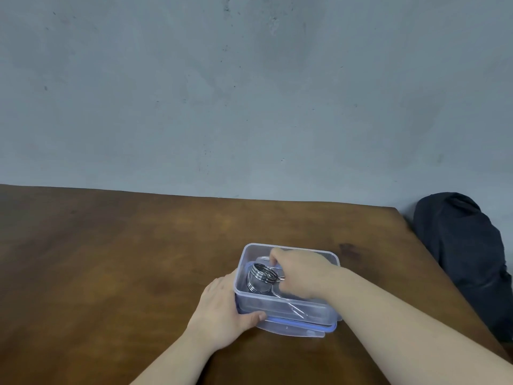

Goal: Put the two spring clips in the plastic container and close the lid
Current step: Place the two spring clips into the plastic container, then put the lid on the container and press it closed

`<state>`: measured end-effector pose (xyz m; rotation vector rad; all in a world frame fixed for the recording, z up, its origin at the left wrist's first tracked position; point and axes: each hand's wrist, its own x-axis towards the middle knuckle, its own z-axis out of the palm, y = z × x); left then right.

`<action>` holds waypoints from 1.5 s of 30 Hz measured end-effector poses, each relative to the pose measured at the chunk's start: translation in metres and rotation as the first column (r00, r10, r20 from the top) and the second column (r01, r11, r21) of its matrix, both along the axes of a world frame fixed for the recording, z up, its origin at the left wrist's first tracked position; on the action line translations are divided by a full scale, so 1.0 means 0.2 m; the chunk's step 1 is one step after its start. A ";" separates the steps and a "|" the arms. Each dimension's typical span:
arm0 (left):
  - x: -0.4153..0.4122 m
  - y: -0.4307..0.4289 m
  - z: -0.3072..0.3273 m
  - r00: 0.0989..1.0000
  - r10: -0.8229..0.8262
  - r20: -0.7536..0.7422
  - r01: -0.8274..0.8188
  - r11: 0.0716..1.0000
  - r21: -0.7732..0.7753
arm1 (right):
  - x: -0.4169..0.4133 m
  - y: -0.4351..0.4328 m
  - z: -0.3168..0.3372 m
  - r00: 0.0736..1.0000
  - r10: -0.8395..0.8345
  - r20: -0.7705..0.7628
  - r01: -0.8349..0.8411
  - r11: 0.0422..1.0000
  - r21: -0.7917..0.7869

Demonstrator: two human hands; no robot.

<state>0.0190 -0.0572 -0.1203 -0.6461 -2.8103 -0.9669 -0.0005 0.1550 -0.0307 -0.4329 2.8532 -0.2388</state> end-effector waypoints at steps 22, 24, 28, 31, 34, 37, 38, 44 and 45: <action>0.00 0.00 -0.02 1.000 0.013 0.006 -0.013 0.999 -0.032 | -0.05 -0.03 -0.07 0.997 -0.071 -0.015 0.071 0.997 0.026; -0.01 0.00 -0.02 1.000 0.008 0.003 -0.008 0.999 -0.036 | -0.05 -0.03 -0.06 0.998 -0.063 -0.019 0.064 0.996 0.058; -0.01 0.00 -0.02 1.000 0.013 0.002 -0.013 0.999 -0.041 | -0.04 -0.01 -0.04 0.995 -0.094 0.013 0.093 0.993 0.073; -0.01 0.00 -0.03 1.000 0.013 0.001 -0.013 0.999 -0.033 | -0.03 0.02 -0.06 0.994 -0.111 0.017 0.110 0.993 0.038; 0.00 0.00 -0.02 1.000 0.010 -0.001 -0.010 1.000 -0.016 | 0.00 0.06 -0.04 0.988 -0.151 -0.015 0.151 0.989 -0.001; 0.01 0.00 0.00 1.000 -0.008 -0.001 0.008 1.000 0.014 | 0.07 0.09 0.00 0.978 -0.184 -0.096 0.172 0.978 -0.117; 0.01 0.00 0.00 1.000 -0.015 -0.001 0.015 1.000 0.022 | 0.11 0.10 0.01 0.980 -0.166 -0.110 0.148 0.977 -0.156; 0.02 -0.01 0.03 0.996 -0.061 0.059 0.055 0.994 0.090 | 0.31 0.08 -0.01 0.983 0.127 -0.134 -0.119 0.990 0.071; 0.03 -0.02 0.04 0.994 -0.072 0.077 0.065 0.994 0.090 | 0.31 0.08 -0.03 0.978 0.149 -0.148 -0.133 0.985 0.108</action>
